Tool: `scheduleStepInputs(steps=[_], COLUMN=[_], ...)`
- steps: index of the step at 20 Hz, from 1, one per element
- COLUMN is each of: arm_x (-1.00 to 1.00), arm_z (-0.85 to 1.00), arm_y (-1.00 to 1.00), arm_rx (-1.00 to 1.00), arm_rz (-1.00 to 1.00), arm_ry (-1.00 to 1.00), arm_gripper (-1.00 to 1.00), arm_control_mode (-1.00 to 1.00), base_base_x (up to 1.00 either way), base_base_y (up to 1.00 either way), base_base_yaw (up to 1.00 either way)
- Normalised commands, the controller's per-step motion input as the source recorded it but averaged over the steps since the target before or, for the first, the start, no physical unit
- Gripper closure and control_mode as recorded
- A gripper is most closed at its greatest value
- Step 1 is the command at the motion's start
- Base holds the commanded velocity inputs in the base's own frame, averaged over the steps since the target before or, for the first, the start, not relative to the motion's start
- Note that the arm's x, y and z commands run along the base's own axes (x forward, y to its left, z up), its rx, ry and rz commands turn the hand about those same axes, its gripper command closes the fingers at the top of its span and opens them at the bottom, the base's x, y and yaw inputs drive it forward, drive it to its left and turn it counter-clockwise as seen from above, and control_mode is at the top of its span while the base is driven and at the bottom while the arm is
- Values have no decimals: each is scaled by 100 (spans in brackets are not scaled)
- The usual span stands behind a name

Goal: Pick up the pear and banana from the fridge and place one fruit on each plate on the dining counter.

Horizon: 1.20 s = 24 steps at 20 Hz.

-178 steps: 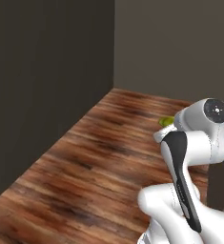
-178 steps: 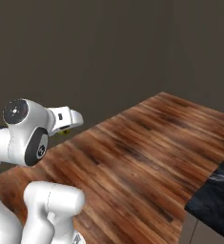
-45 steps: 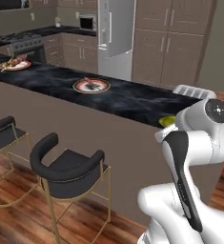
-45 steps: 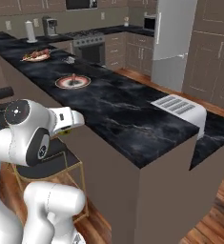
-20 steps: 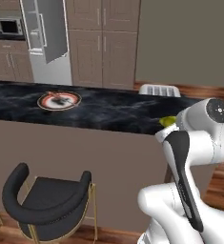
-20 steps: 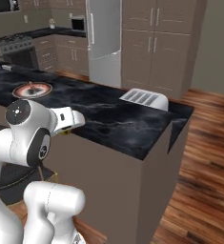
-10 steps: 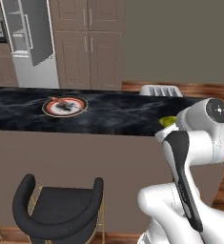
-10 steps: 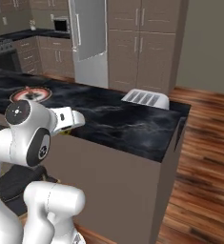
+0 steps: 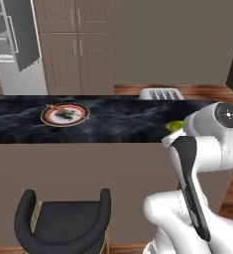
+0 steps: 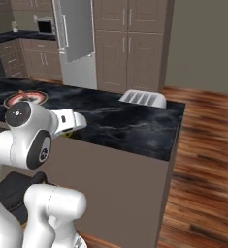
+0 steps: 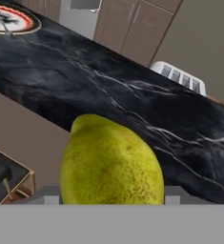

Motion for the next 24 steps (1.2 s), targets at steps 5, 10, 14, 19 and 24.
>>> scheduleStepInputs(steps=[5,10,14,19,24], arm_x=[18,21,2,0,2], arm_z=[22,50,71,67,22], arm_y=[21,30,1,-8,6], arm_rx=[0,7,21,32,25], arm_rz=[-9,-4,4,19,27], arm_ry=[-5,-14,-24,-24,-11], arm_gripper=[100,100,100,100,100], arm_control_mode=[-100,-100,-100,-100,-100], base_base_x=[9,0,0,0,0], base_base_y=[11,0,0,0,0], base_base_yaw=[-7,0,0,0,0])
